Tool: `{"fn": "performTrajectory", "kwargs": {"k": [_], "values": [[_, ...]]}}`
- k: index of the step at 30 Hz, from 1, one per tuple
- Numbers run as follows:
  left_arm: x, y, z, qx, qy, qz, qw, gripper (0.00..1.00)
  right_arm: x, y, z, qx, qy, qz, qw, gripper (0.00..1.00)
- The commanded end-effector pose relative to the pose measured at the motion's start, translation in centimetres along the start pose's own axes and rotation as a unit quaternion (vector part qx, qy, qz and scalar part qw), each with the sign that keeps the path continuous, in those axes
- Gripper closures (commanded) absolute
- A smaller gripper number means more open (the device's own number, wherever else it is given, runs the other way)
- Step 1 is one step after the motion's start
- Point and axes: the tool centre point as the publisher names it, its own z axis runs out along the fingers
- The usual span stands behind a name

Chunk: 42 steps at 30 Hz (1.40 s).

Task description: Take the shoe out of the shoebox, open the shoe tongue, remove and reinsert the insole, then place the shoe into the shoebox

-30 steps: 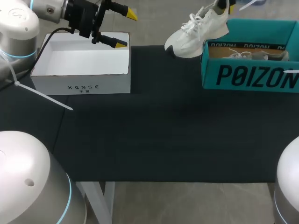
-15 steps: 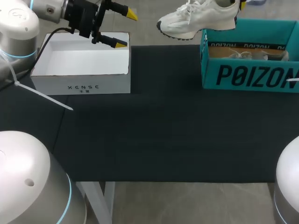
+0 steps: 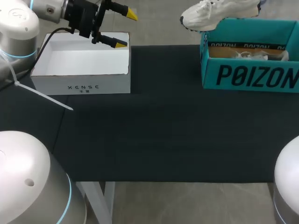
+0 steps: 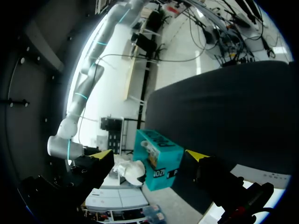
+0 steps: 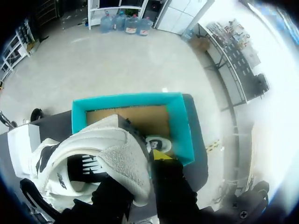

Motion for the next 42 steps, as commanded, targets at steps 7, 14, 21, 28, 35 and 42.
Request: {"fn": "performTrajectory", "kwargs": {"k": [7, 14, 21, 28, 35, 42], "values": [[-0.1, 0.0, -0.1, 0.001, 0.002, 0.000, 1.000, 0.00, -3.3, -0.1, 3.2, -0.008, 0.015, 0.069, 0.997, 1.00], [-0.1, 0.0, -0.1, 0.001, 0.002, 0.000, 1.000, 0.00, -4.8, 1.5, 4.2, -0.006, 0.028, 0.100, 0.995, 1.00], [-0.1, 0.0, -0.1, 0.001, 0.002, 0.000, 1.000, 0.00, -6.0, 2.3, 6.4, 0.040, 0.061, 0.124, 0.990, 1.00], [-0.1, 0.0, -0.1, 0.001, 0.002, 0.000, 1.000, 0.00, -7.9, 2.3, 8.6, 0.055, 0.060, 0.162, 0.983, 1.00], [-0.1, 0.0, -0.1, 0.001, 0.002, 0.000, 1.000, 0.00, -8.3, 2.5, 12.1, 0.086, 0.024, 0.138, 0.986, 1.00], [-0.1, 0.0, -0.1, 0.001, 0.002, 0.000, 1.000, 0.00, -9.1, 2.1, 16.3, 0.103, 0.025, 0.162, 0.981, 1.00]]}}
